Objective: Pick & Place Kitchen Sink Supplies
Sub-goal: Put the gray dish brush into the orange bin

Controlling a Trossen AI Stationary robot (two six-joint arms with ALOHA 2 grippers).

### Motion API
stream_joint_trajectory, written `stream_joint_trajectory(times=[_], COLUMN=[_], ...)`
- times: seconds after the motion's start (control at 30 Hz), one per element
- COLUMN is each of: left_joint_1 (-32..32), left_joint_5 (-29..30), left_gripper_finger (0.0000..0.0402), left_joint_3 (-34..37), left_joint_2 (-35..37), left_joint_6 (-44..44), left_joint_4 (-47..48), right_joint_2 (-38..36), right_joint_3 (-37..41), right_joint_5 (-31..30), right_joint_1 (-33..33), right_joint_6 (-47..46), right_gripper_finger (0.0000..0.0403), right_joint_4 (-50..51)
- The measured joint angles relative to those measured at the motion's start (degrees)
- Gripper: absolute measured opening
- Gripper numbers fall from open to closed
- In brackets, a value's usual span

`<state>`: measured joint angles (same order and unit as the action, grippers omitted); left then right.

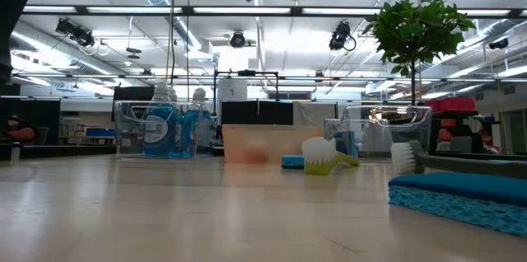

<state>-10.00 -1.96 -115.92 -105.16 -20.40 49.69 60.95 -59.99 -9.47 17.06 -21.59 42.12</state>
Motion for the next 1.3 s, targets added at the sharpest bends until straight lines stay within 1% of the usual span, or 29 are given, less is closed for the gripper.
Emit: stream_joint_trajectory(times=[0.23, 0.47, 0.53, 0.7, 1.03, 1.2, 1.3], left_joint_1=[5.58, 10.54, 11.49, 13.43, 15.14, 15.14, 15.12], left_joint_5=[0.24, 0.15, 0.61, 2.72, 3.39, 3.41, 3.41], left_gripper_finger=[0.0209, 0.0209, 0.0209, 0.0209, 0.0209, 0.0209, 0.0209], left_joint_3=[0.0, 0.02, 0.0, 0.07, 0.07, 0.07, 0.07], left_joint_2=[4.86, 9.41, 10.16, 11.47, 11.51, 11.51, 11.51], left_joint_6=[0.71, 0.66, 0.53, -0.3, -1.43, -1.41, -1.38], left_joint_4=[-3.0, -6.59, -6.5, -6.06, -6.13, -6.18, -6.18], right_joint_2=[2.49, 8.07, 10.09, 14.88, 23.12, 26.64, 28.8], right_joint_3=[-0.02, -0.02, -0.02, -0.02, -0.02, 0.0, 0.0], right_joint_5=[8.72, 11.94, 12.0, 12.03, 11.94, 11.91, 11.67], right_joint_1=[0.23, 1.68, 2.11, 3.12, 4.46, 4.44, 4.44], right_joint_6=[10.57, 17.32, 16.96, 8.11, -19.59, -30.02, -34.74], right_gripper_finger=[0.0217, 0.0217, 0.0217, 0.0217, 0.0217, 0.0217, 0.0217], right_joint_4=[1.58, 1.45, 1.34, 1.18, 1.87, 2.51, 2.66])
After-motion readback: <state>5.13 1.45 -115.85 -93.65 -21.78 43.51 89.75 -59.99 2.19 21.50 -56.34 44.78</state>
